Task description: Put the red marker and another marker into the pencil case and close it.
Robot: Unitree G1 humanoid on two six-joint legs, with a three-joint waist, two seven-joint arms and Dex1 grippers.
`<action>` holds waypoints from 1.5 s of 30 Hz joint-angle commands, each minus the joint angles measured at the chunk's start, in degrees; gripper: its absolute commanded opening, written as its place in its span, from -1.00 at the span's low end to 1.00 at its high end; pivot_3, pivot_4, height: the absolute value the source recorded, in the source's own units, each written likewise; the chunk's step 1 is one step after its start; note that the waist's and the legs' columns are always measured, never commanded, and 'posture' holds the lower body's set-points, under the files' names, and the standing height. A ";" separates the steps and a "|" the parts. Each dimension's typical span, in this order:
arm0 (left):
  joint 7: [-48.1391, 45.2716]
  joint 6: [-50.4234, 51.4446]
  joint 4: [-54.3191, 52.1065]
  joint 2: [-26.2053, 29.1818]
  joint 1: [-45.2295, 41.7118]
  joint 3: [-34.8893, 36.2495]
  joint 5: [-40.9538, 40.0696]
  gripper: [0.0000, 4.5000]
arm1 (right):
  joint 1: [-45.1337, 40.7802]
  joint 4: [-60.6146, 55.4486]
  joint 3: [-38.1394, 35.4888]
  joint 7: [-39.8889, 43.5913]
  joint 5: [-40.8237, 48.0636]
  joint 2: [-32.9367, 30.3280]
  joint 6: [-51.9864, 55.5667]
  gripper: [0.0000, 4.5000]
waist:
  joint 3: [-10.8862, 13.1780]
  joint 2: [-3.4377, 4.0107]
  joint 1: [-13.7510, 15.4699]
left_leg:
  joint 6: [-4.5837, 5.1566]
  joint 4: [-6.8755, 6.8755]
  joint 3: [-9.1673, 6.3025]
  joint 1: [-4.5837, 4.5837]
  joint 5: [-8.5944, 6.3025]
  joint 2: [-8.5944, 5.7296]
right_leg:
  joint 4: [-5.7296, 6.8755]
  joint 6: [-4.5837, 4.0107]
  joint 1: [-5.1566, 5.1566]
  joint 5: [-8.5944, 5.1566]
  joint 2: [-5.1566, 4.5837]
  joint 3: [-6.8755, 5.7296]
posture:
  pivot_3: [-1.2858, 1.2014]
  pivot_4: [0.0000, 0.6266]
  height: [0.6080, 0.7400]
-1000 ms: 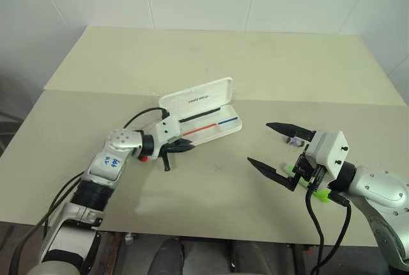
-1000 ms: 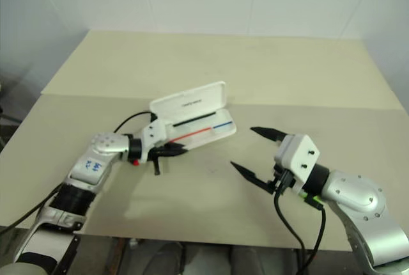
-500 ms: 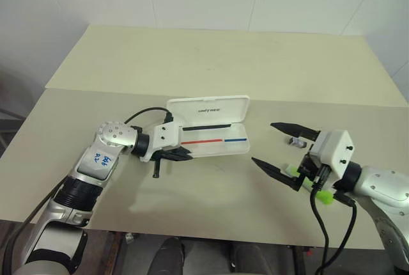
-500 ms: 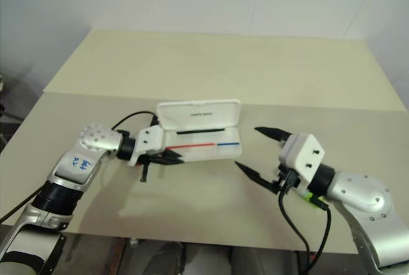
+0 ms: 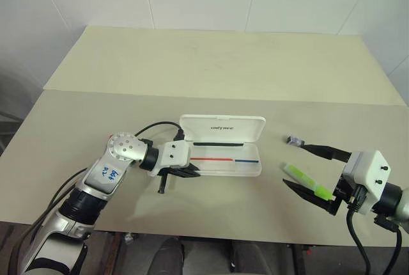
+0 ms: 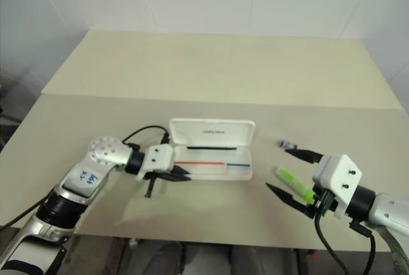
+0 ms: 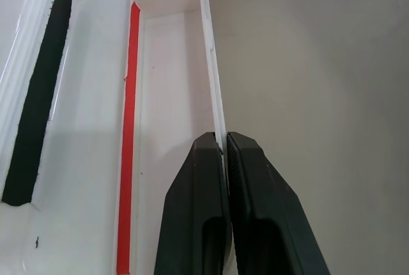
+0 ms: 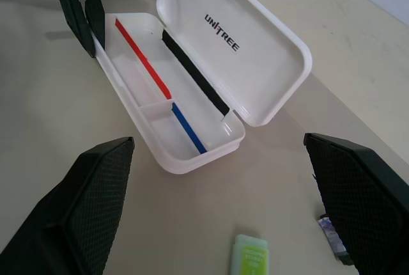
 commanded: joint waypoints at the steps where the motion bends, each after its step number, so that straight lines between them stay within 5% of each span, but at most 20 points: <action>1: 0.19 -2.42 -0.15 0.88 0.83 0.46 0.45 -0.99 | -0.16 -3.99 -1.13 -0.95 1.78 0.12 0.13 1.00 | 0.00 0.00 0.02 | 0.00 0.01 0.00 0.00 0.00 0.01 | 0.00 -0.01 0.00 0.00 0.00 0.00 | 0.03 -0.52 1.00; 16: 1.55 -3.20 0.78 1.90 3.23 0.56 1.21 -0.99 | -0.57 -6.79 1.23 1.19 3.90 -1.67 0.79 1.00 | 0.00 0.00 0.03 | 0.00 0.02 0.00 0.00 0.00 0.02 | -0.03 -0.05 0.03 -0.03 0.01 0.00 | 0.03 -0.52 1.00; 24: 0.29 -1.67 -2.14 2.04 3.65 1.12 -1.43 0.11 | -2.49 -4.70 3.25 1.46 2.64 -1.45 0.00 1.00 | 0.00 0.00 0.02 | 0.00 0.05 0.00 0.01 0.00 0.02 | -0.02 -0.21 0.05 -0.11 0.01 0.00 | 0.03 -0.52 1.00; 38: -3.14 4.87 -9.97 6.88 5.12 8.24 -10.66 0.11 | -5.45 -0.06 8.59 1.57 0.21 0.00 -2.83 1.00 | 0.04 -0.06 -0.04 | 0.00 0.05 0.00 -0.03 0.00 0.02 | -0.07 -0.29 0.04 -0.16 -0.01 0.00 | 0.03 -0.52 1.00; 44: -4.56 8.17 -15.97 9.88 8.90 16.39 -20.00 0.97 | -7.48 2.61 10.05 2.29 0.08 -0.06 -4.22 1.00 | 0.05 -0.07 -0.05 | 0.00 0.01 0.00 -0.03 0.00 0.05 | -0.08 -0.30 0.03 -0.16 0.00 0.00 | 0.03 -0.52 1.00; 45: -4.44 8.99 -16.87 10.49 9.73 17.81 -21.35 0.99 | -7.93 2.98 10.13 2.49 0.17 -0.14 -4.34 1.00 | 0.06 -0.08 -0.01 | 0.01 0.00 0.00 -0.02 -0.01 0.05 | -0.08 -0.30 0.03 -0.16 0.00 0.00 | 0.03 -0.52 1.00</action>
